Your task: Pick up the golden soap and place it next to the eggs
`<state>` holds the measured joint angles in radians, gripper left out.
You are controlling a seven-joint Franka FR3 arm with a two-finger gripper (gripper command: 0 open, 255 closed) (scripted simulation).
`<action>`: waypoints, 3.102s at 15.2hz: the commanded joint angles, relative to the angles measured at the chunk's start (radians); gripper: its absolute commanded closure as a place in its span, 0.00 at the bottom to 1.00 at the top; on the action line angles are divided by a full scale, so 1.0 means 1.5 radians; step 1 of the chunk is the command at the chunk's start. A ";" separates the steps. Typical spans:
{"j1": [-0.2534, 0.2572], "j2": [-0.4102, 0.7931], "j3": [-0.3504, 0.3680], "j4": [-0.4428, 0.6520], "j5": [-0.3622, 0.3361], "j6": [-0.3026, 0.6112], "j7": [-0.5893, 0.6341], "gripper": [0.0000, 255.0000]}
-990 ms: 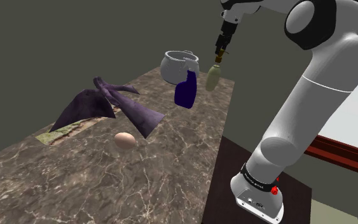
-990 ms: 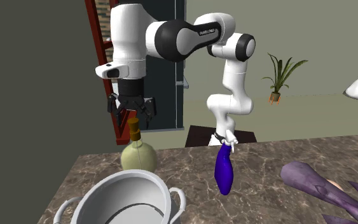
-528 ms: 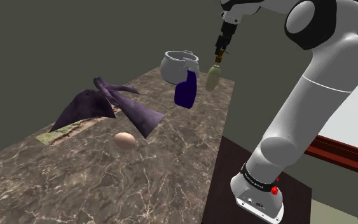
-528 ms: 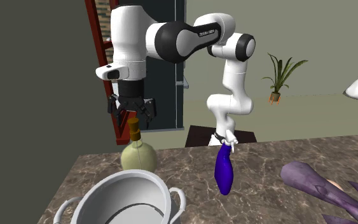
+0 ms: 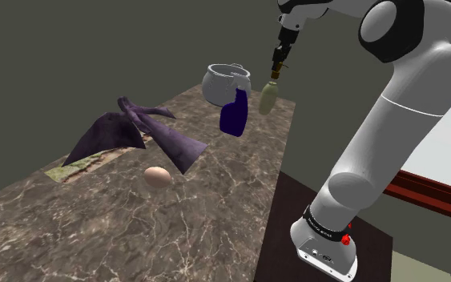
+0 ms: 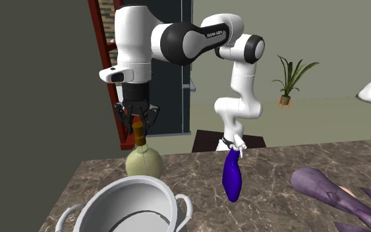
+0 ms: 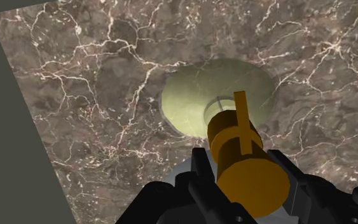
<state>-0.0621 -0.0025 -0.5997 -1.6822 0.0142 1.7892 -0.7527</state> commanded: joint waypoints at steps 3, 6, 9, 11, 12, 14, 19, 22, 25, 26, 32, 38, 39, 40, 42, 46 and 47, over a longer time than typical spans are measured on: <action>0.000 0.001 0.000 0.010 0.001 -0.009 -0.001 1.00; -0.002 0.007 -0.001 0.044 0.004 -0.037 -0.003 1.00; -0.003 0.015 -0.003 0.079 0.009 -0.066 -0.005 1.00; -0.005 0.022 -0.004 0.104 0.013 -0.086 -0.008 1.00; -0.006 0.025 -0.005 0.116 0.015 -0.096 -0.009 1.00; -0.008 0.033 -0.007 0.143 0.020 -0.116 -0.012 1.00; -0.017 0.058 -0.012 0.217 0.036 -0.170 -0.020 1.00; -0.025 0.077 -0.016 0.266 0.049 -0.204 -0.027 1.00; -0.037 0.100 -0.020 0.322 0.065 -0.241 -0.034 1.00; -0.039 0.104 -0.021 0.332 0.068 -0.247 -0.035 1.00; 0.054 -0.064 0.045 0.155 -0.044 -0.209 0.095 1.00; 0.090 -0.180 0.132 0.039 -0.095 -0.205 0.216 1.00; 0.094 -0.195 0.146 0.023 -0.099 -0.206 0.235 1.00; 0.098 -0.210 0.160 0.009 -0.102 -0.207 0.254 1.00; 0.106 -0.236 0.188 -0.017 -0.105 -0.210 0.290 1.00; 0.121 -0.278 0.243 -0.058 -0.103 -0.217 0.360 1.00; 0.125 -0.286 0.256 -0.067 -0.102 -0.219 0.378 1.00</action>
<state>0.1188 -0.4211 -0.2355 -1.7768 -0.1408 1.4677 -0.2135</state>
